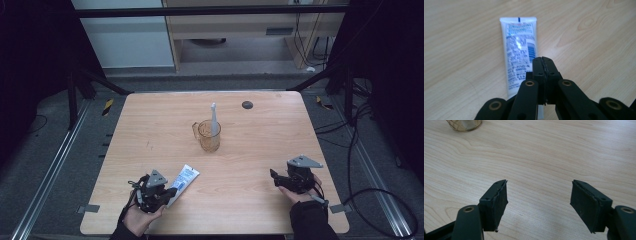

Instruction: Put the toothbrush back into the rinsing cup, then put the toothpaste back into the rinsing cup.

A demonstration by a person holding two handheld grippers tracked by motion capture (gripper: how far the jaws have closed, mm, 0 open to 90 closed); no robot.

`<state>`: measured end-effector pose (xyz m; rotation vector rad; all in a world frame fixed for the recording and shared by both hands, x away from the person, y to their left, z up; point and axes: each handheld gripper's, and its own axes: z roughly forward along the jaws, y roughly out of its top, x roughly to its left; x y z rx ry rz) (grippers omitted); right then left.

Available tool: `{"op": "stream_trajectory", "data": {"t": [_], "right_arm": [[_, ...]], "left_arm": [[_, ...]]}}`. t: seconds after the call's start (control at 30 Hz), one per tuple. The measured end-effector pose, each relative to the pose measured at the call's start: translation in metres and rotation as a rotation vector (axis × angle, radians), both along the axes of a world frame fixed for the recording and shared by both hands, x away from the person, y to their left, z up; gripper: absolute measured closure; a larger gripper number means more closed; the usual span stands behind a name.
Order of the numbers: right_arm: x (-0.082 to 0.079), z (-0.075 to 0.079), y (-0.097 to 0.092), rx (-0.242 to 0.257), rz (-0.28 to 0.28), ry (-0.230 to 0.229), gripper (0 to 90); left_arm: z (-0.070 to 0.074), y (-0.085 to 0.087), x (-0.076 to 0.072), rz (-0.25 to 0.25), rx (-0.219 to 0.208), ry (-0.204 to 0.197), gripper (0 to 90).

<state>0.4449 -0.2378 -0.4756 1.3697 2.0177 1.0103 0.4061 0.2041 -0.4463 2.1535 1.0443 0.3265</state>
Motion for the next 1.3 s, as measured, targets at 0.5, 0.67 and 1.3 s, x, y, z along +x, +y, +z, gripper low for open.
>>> {"op": "stream_trajectory", "data": {"t": [0.5, 0.67, 1.3], "right_arm": [[0.001, 0.002, -0.001, 0.009, -0.011, 0.004, 29.3], [0.002, 0.002, -0.002, 0.000, -0.014, -0.002, 29.0], [0.003, 0.001, -0.003, -0.003, -0.003, 0.003, 28.6]], "left_arm": [[0.018, 0.013, 0.023, 0.032, 0.037, -0.024, 59.7], [0.023, 0.009, 0.027, 0.023, 0.066, -0.002, 47.1], [0.025, -0.012, 0.044, -0.020, 0.144, 0.053, 38.1]]}}
